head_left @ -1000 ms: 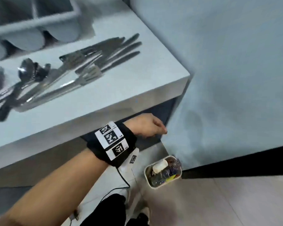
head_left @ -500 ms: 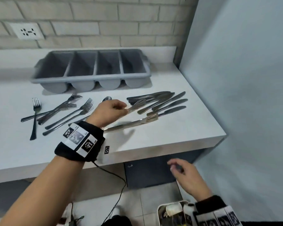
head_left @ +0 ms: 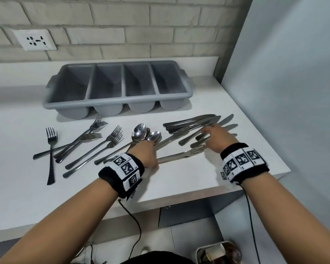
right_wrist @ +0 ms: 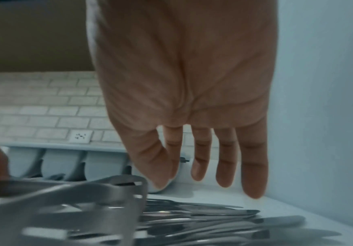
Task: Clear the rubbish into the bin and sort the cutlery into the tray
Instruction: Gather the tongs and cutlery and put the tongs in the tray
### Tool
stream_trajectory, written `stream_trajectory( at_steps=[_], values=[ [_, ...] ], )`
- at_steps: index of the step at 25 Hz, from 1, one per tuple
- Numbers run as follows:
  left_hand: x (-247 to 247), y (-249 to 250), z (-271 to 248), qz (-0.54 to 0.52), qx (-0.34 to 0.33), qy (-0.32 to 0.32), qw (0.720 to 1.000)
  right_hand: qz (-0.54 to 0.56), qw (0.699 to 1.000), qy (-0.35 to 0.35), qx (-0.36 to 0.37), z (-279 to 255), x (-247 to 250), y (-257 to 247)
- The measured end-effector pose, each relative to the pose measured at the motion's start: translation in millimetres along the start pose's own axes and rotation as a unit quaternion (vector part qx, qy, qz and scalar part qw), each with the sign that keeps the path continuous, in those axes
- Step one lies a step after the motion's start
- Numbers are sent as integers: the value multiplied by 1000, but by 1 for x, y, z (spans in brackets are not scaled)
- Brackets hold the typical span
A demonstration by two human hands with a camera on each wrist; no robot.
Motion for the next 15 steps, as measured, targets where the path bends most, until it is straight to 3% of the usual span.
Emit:
stream_trajectory(
  at_steps=[3, 6, 9, 15],
  values=[
    [15, -4, 4, -69, -46, -11, 997, -73, 996, -25, -37, 23, 10, 19],
    [39, -6, -2, -130, -65, 37, 989, -183, 980, -80, -26, 32, 14, 28],
    [59, -6, 2, -180, -44, 74, 980, -251, 962, -109, 13, 53, 20, 27],
    [78, -14, 11, -249, 30, 151, 956, -268, 947, -152, 90, 93, 13, 22]
  ],
)
Point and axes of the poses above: each hand's wrist, its own z-axis towards the middle knuckle, its own x-axis out of the back of the hand, y = z × x, the point moved 7 cm from there along z, towards the middle knuckle, and after that the axes turned 2 degrees about -y, right-handed, at the moved point
